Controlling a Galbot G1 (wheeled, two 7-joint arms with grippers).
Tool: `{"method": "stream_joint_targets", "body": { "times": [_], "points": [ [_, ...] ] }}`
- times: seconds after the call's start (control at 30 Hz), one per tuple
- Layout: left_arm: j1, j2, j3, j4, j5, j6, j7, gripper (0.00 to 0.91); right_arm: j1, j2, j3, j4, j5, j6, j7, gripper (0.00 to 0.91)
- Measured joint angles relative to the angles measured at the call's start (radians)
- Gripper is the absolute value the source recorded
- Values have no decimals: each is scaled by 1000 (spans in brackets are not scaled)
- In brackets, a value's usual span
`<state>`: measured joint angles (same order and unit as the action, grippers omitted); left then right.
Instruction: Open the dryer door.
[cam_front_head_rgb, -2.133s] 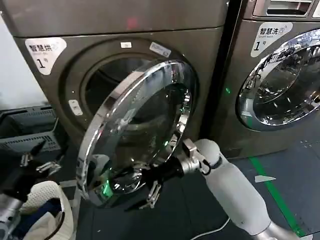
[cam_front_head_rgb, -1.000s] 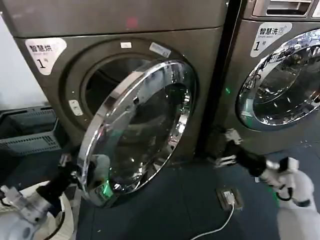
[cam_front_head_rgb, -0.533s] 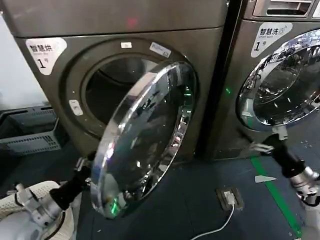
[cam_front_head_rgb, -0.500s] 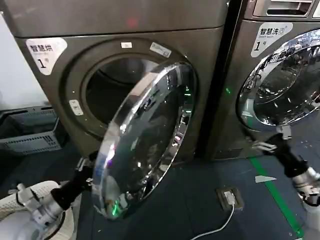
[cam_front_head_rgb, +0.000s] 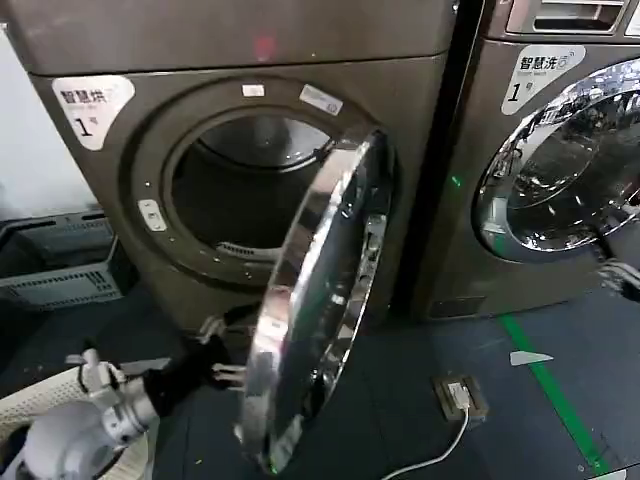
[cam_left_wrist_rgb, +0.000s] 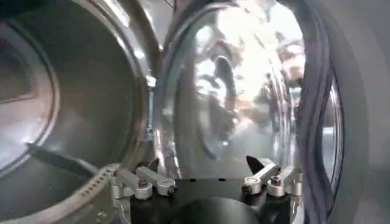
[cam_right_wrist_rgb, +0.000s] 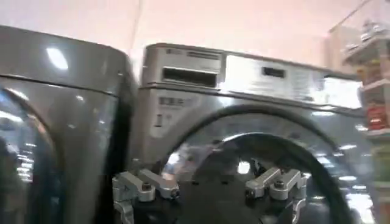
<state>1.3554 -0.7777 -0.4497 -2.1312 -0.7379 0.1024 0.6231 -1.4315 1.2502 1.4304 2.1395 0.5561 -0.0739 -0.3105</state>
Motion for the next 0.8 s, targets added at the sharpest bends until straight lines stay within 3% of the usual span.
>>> {"method": "stream_joint_targets", "body": {
  "times": [0.2, 0.33, 0.53, 0.8],
  "points": [
    [-107, 50, 130, 22, -16, -10, -3, 907, -32, 14, 100, 21, -66, -45, 120, 907],
    [-181, 58, 205, 35, -27, -18, -14, 907, -41, 7, 160, 3, -62, -48, 163, 907],
    [-268, 57, 314, 60, -26, -24, -18, 907, -42, -3, 233, 1, -17, -129, 223, 907],
    [-333, 54, 432, 77, -26, -38, -22, 907, -62, -6, 312, 6, -42, -177, 287, 907]
  ]
}}
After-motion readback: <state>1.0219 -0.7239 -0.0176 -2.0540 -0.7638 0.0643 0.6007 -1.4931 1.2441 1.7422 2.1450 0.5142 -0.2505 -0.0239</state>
